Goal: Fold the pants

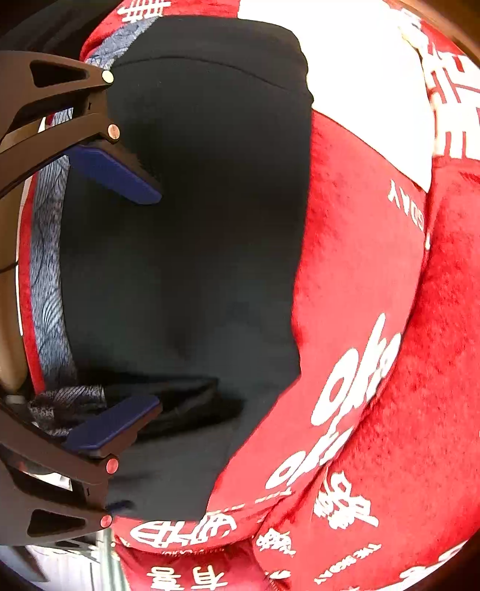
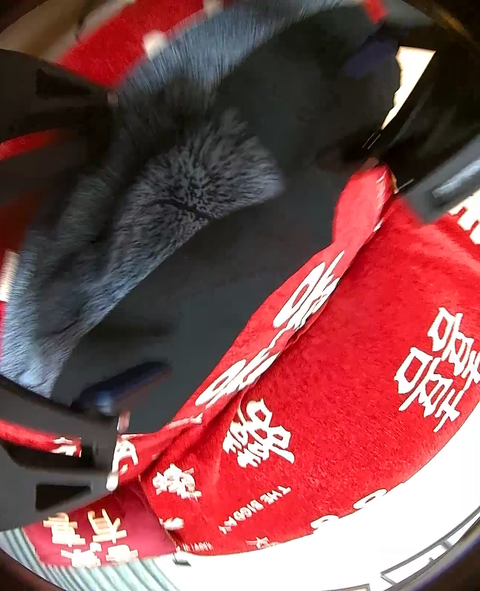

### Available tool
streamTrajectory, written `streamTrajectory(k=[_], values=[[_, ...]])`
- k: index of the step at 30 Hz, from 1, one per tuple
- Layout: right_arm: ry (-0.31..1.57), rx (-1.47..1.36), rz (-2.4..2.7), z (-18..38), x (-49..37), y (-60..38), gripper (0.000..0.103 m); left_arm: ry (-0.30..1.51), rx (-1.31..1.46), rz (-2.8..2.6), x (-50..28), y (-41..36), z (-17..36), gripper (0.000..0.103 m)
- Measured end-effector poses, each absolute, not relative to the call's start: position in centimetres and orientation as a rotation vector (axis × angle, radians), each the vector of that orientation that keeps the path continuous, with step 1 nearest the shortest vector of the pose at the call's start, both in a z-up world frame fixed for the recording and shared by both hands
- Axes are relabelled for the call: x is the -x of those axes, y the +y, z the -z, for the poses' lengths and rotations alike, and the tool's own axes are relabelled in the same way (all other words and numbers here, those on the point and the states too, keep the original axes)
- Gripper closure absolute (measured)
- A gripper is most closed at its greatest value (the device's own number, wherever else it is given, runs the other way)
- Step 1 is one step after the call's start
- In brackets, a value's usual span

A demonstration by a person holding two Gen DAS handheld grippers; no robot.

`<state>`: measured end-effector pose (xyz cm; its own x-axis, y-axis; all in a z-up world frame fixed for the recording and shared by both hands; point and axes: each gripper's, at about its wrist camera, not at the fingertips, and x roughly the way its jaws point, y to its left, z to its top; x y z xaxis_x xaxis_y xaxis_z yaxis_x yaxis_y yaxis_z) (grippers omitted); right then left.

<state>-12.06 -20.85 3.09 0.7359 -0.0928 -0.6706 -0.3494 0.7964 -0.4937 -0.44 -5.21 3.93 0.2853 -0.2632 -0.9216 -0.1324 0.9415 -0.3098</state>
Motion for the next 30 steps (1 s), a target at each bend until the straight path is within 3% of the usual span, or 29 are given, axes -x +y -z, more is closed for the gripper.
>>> streamTrajectory(k=[7, 10, 12, 19, 23, 30], values=[[0.775, 0.107, -0.208, -8.7, 13.8, -31.0, 0.019, 1.274, 0.233, 0.172, 1.2, -10.2, -5.3, 0.0], [0.942, -0.162, -0.149, -5.7, 11.9, -36.7, 0.019, 1.341, 0.051, 0.096, 2.3, -12.6, -2.7, 0.0], [1.065, -0.276, -0.167, -2.7, 11.3, -38.5, 0.019, 1.355, 0.078, 0.113, 2.8, -12.6, -1.6, 0.0], [0.954, -0.215, -0.205, -6.8, 10.6, -37.9, 0.019, 1.321, 0.086, 0.082, 3.9, -11.8, -3.5, 0.0], [0.915, -0.163, -0.183, -8.4, 5.2, -37.8, 0.019, 1.351, 0.082, 0.086, 4.0, -11.9, -2.1, 0.0], [1.05, -0.148, -0.175, -3.9, -2.5, -37.9, 0.017, 1.337, 0.097, 0.109, 3.8, -12.0, -1.7, 0.0]])
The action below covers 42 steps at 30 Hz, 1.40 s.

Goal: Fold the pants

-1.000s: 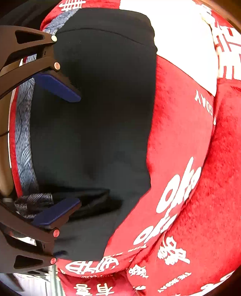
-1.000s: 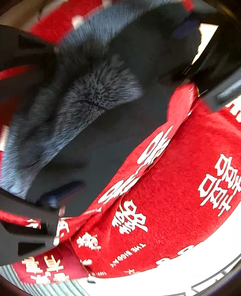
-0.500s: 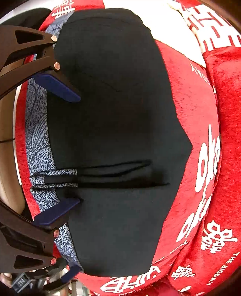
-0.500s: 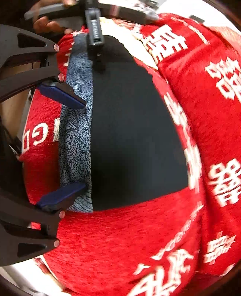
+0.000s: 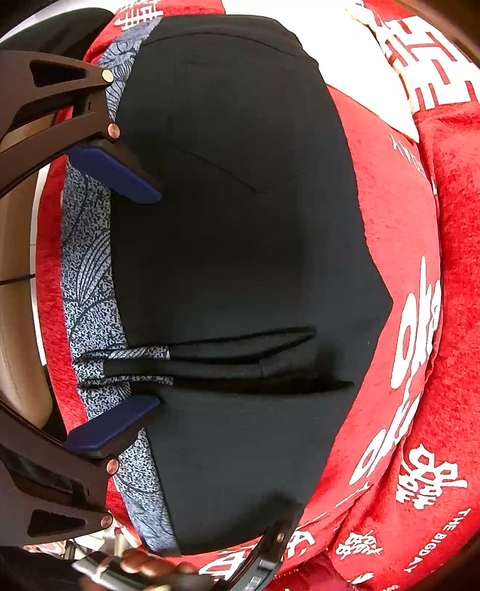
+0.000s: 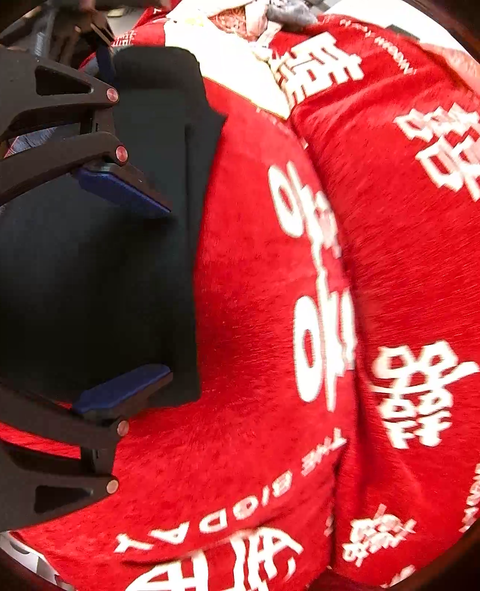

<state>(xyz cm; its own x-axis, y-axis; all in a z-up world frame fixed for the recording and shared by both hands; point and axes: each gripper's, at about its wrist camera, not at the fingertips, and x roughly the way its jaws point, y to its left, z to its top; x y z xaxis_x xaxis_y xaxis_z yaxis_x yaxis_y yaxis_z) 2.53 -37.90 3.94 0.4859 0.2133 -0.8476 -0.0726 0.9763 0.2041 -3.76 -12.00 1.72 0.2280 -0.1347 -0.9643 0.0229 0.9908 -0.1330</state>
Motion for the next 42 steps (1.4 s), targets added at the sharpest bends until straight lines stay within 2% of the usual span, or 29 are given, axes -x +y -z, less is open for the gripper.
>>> streamTrajectory(k=[3, 7, 12, 14, 17, 22, 28, 33, 34, 39, 42], values=[[1.062, -0.101, -0.167, -4.5, -2.2, -37.4, 0.014, 1.338, 0.095, 0.111, 3.7, -12.1, -1.6, 0.0], [0.968, -0.179, -0.148, -7.4, 2.2, -37.9, 0.013, 1.332, 0.095, 0.122, 3.6, -11.9, -1.4, 0.0], [1.055, -0.052, -0.136, -3.0, 7.3, -35.0, 0.014, 1.327, 0.092, 0.138, 3.7, -11.7, -1.6, 0.0], [1.012, 0.017, -0.09, -3.2, 8.9, -33.7, 0.014, 1.313, 0.115, 0.143, 3.8, -11.0, -2.3, 0.0], [0.975, -0.053, -0.09, -4.5, 10.0, -32.5, 0.013, 1.235, 0.084, 0.092, 4.6, -9.8, -3.6, 0.0], [1.049, 0.15, -0.004, -2.0, 8.8, -29.4, 0.009, 1.3, -0.01, 0.076, 4.9, -9.5, -1.6, 0.0], [0.964, 0.13, -0.076, -5.6, 6.6, -26.4, 0.009, 1.221, 0.059, 0.028, 6.2, -6.1, -3.6, 0.0], [1.088, 0.124, -0.132, -2.0, 2.0, -22.9, 0.008, 1.296, 0.108, -0.045, 5.8, -2.2, -1.5, 0.0], [1.082, 0.125, -0.093, -1.7, 1.4, -22.7, 0.004, 1.293, 0.124, -0.048, 6.1, -1.3, -1.7, 0.0], [1.003, -0.027, -0.079, -4.0, 2.3, -22.8, 0.004, 1.179, 0.218, -0.089, 7.8, 3.0, -3.8, 0.0], [1.085, 0.008, -0.086, -1.4, 2.2, -21.2, 0.003, 1.27, 0.216, -0.118, 7.0, 4.4, -0.9, 0.0]])
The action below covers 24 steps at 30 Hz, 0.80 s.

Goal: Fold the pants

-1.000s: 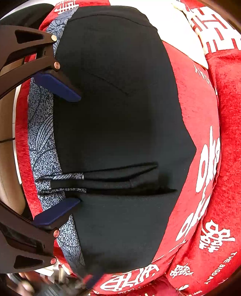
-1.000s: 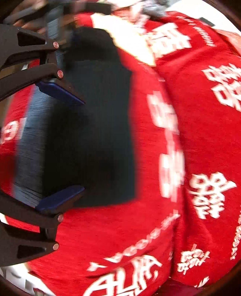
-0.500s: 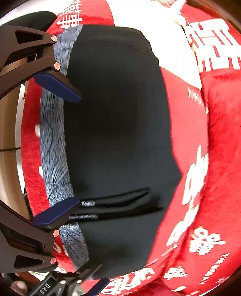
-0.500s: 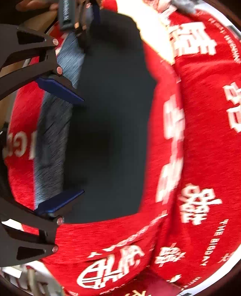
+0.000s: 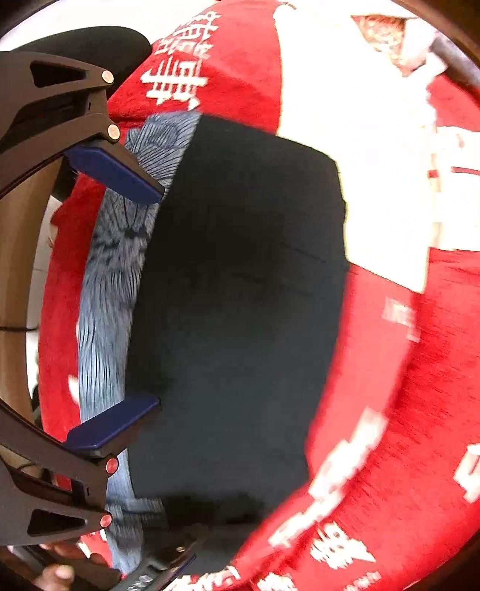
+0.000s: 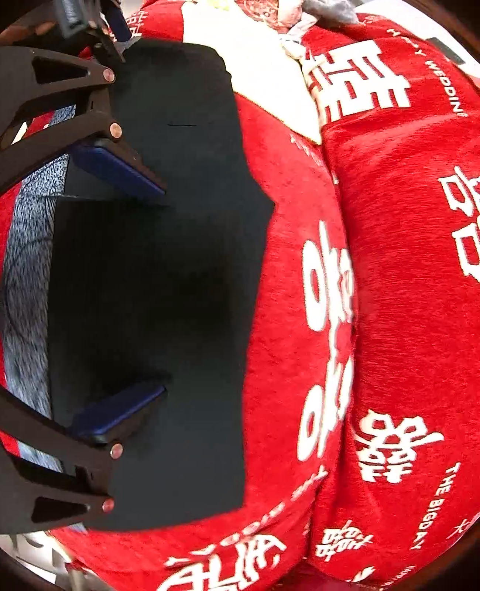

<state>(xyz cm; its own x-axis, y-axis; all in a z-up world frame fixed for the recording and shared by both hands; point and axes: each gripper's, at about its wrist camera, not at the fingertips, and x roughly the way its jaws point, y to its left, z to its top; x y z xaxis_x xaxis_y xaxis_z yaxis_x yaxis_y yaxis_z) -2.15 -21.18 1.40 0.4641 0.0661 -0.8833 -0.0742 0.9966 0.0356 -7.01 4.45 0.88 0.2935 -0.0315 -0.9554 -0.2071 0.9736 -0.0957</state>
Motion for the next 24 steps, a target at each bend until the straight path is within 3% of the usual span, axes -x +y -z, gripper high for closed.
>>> streamTrajectory(k=[2, 8, 11, 16, 24], values=[[1.062, 0.174, -0.064, -0.9, 2.7, -18.9, 0.002, 1.26, 0.275, -0.073, 7.2, 5.4, -0.1, 0.0], [0.941, 0.234, -0.253, -5.1, 3.0, -13.8, 0.002, 1.184, 0.317, -0.023, 9.1, 8.1, -1.5, 0.0], [0.959, 0.296, -0.413, -5.6, 1.4, -10.2, 0.002, 1.221, 0.343, 0.003, 8.9, 10.0, 0.5, 0.0], [1.035, 0.351, -0.636, -3.8, -2.6, -3.3, 0.002, 1.207, 0.171, 0.05, 9.4, 8.2, 0.3, 0.0], [1.16, 0.597, -0.957, 1.4, -5.6, 5.1, 0.0, 1.161, 0.278, -0.008, 10.9, 14.2, 0.5, 0.0]])
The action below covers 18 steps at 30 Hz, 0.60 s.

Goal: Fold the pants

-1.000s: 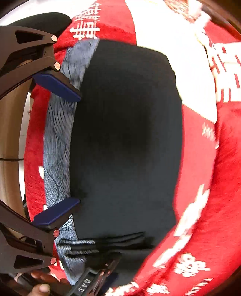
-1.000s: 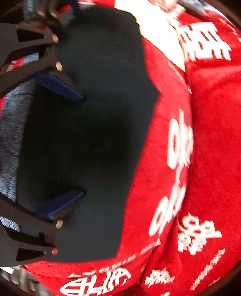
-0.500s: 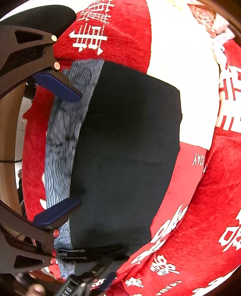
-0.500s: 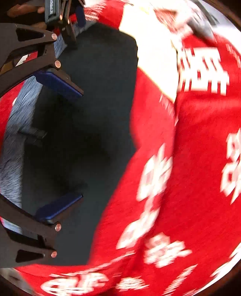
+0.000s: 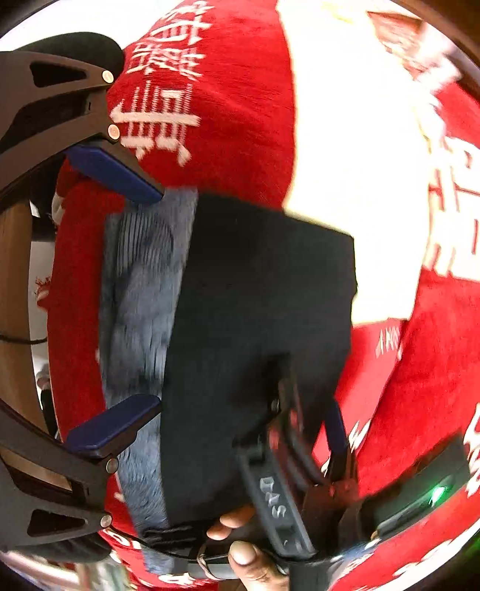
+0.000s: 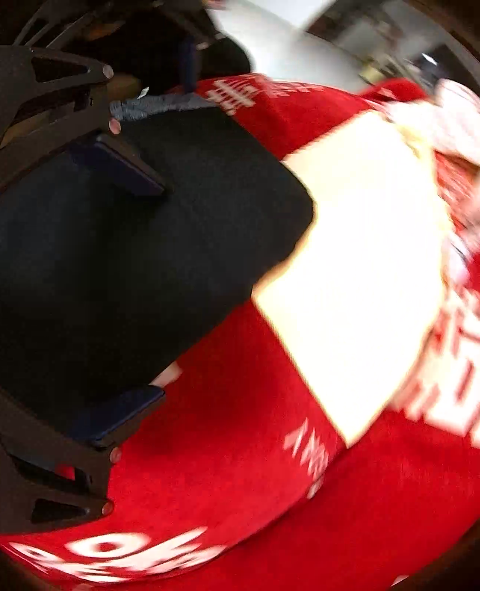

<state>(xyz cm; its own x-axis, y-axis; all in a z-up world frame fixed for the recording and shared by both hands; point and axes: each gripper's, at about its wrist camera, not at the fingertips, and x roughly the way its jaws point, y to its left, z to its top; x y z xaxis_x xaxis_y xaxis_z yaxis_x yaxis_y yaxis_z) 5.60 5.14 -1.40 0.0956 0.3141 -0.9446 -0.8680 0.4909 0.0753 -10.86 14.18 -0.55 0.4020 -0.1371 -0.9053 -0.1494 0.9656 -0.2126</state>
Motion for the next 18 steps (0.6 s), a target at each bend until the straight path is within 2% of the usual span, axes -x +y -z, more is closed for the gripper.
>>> streamTrajectory(k=[5, 9, 12, 14, 16, 17, 18], values=[[1.306, 0.552, -1.078, 1.7, -7.4, 6.0, 0.003, 1.241, 0.527, 0.028, 10.4, 18.3, 3.7, 0.0], [1.336, 0.562, -1.122, 2.0, -7.7, 6.3, 0.002, 1.231, 0.569, 0.038, 10.7, 18.8, 4.5, 0.0], [1.291, 0.573, -1.136, 2.5, -7.2, 7.0, 0.001, 1.208, 0.538, 0.029, 11.2, 18.2, 4.1, 0.0], [1.275, 0.638, -1.165, 2.4, -6.5, 7.9, 0.004, 1.168, 0.507, 0.024, 11.9, 17.9, 3.0, 0.0], [1.29, 0.65, -1.185, 1.3, -6.5, 7.8, 0.031, 1.088, 0.453, 0.013, 12.7, 18.1, 1.3, 0.0], [1.274, 0.662, -1.189, 0.6, -6.5, 7.2, 0.041, 1.064, 0.433, 0.026, 12.8, 18.2, 0.8, 0.0], [1.25, 0.669, -1.188, 0.0, -6.5, 6.6, 0.065, 1.051, 0.412, 0.048, 12.8, 18.3, 0.4, 0.0]])
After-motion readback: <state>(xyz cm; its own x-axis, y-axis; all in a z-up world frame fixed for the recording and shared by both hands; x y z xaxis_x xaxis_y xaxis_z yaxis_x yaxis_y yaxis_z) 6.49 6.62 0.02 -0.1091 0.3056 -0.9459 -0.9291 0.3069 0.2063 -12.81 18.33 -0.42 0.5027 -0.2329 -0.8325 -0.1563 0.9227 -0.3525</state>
